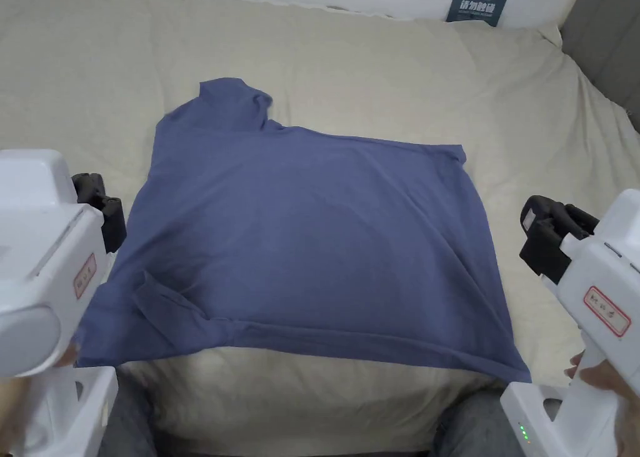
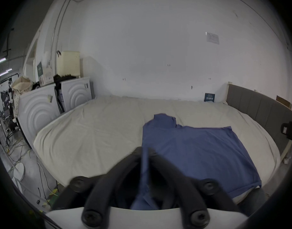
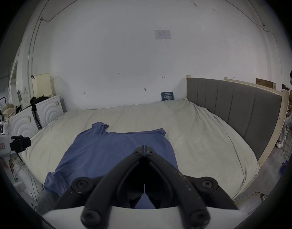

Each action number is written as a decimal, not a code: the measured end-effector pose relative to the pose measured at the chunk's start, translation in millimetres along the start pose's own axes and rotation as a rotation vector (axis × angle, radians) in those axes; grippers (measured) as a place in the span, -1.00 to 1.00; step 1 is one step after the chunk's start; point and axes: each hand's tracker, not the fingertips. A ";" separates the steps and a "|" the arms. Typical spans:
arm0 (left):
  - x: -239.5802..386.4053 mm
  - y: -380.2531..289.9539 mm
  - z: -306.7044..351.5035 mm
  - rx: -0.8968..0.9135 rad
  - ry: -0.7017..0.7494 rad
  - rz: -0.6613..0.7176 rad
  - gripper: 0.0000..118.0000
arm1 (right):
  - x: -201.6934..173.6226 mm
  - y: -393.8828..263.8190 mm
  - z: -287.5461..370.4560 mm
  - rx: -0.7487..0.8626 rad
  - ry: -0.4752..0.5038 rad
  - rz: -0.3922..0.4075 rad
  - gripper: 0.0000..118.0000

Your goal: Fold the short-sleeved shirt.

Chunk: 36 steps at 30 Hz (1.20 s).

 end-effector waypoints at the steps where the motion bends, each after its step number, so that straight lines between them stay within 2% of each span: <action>1: -7.9 -1.0 -5.3 -0.045 -0.015 0.012 -0.19 | -0.2 -0.9 0.3 -0.004 0.002 0.005 -0.98; 2: -15.5 -2.8 -11.0 -0.097 -0.031 0.033 0.53 | -6.6 -0.6 2.4 -0.009 0.002 0.010 -0.98; 3: -23.8 -7.9 -16.2 -0.161 -0.035 0.065 0.83 | -7.7 -2.0 2.8 -0.014 0.002 0.012 -0.98; 4: -31.4 -13.4 -21.4 -0.222 -0.025 0.081 0.97 | -8.0 -3.5 2.6 -0.022 0.001 0.017 -0.98; 6: -42.0 -27.3 -29.3 -0.279 0.023 0.091 1.00 | 0.0 -8.4 -2.0 -0.036 -0.005 0.026 -0.98; 10: -49.1 -67.5 -54.9 -0.521 0.052 -0.007 1.00 | 8.6 -19.7 -9.9 -0.080 -0.010 0.007 -0.98; 14: -48.1 -101.3 -72.2 -0.688 0.014 0.015 1.00 | 12.1 -30.1 -16.3 -0.114 -0.025 0.019 -0.98; 15: -47.2 -106.5 -72.4 -0.698 0.033 0.038 0.97 | 12.3 -31.9 -17.2 -0.118 -0.027 0.026 -0.98; 16: -47.0 -110.4 -75.5 -0.710 0.044 0.050 0.70 | 12.6 -32.9 -18.1 -0.123 -0.028 0.029 -0.98; 17: -46.6 -112.5 -77.6 -0.714 0.044 0.055 -0.05 | 13.2 -33.6 -19.2 -0.128 -0.027 0.029 -0.98; 18: -46.2 -113.7 -79.2 -0.710 0.033 0.060 -0.05 | 14.4 -34.5 -20.3 -0.134 -0.027 0.026 -0.98; 19: -46.2 -116.6 -80.3 -0.719 0.027 0.072 -0.30 | 15.4 -35.0 -21.4 -0.137 -0.028 0.022 -0.98; 20: -45.7 -119.1 -82.5 -0.730 0.017 0.103 -0.65 | 16.3 -35.4 -22.2 -0.140 -0.029 0.019 -0.98; 21: -45.3 -119.7 -82.6 -0.721 -0.022 0.166 -0.85 | 17.6 -35.7 -23.1 -0.143 -0.031 0.013 -0.98; 23: -43.6 -118.2 -79.2 -0.700 -0.007 0.172 -0.93 | 22.4 -36.6 -23.8 -0.152 -0.028 -0.010 -0.98; 29: -44.8 -88.7 -51.0 -0.532 0.015 0.207 -0.94 | 44.3 -39.7 -25.4 -0.224 -0.087 -0.017 -0.93; 30: -44.2 -82.2 -45.5 -0.501 0.012 0.203 -0.94 | 49.8 -41.8 -27.1 -0.270 -0.102 -0.029 -0.77; 31: -42.6 -75.2 -40.2 -0.481 0.009 0.194 -0.94 | 58.0 -45.3 -31.3 -0.305 -0.109 -0.043 -0.46; 32: -40.3 -71.1 -36.6 -0.468 0.006 0.182 -0.94 | 63.5 -48.4 -35.3 -0.339 -0.111 -0.049 0.16; 33: -36.4 -66.6 -31.8 -0.445 0.006 0.161 -0.94 | 70.4 -54.4 -42.5 -0.395 -0.118 -0.051 0.60; 34: -32.5 -63.2 -27.8 -0.430 0.001 0.142 -0.94 | 76.3 -61.5 -49.4 -0.449 -0.120 -0.057 0.92; 35: -31.1 -61.8 -28.2 -0.427 -0.002 0.130 -0.94 | 81.1 -68.3 -55.4 -0.494 -0.127 -0.054 1.00; 36: -28.3 -59.9 -25.7 -0.423 -0.004 0.122 -0.94 | 86.3 -76.9 -61.1 -0.519 -0.131 -0.054 1.00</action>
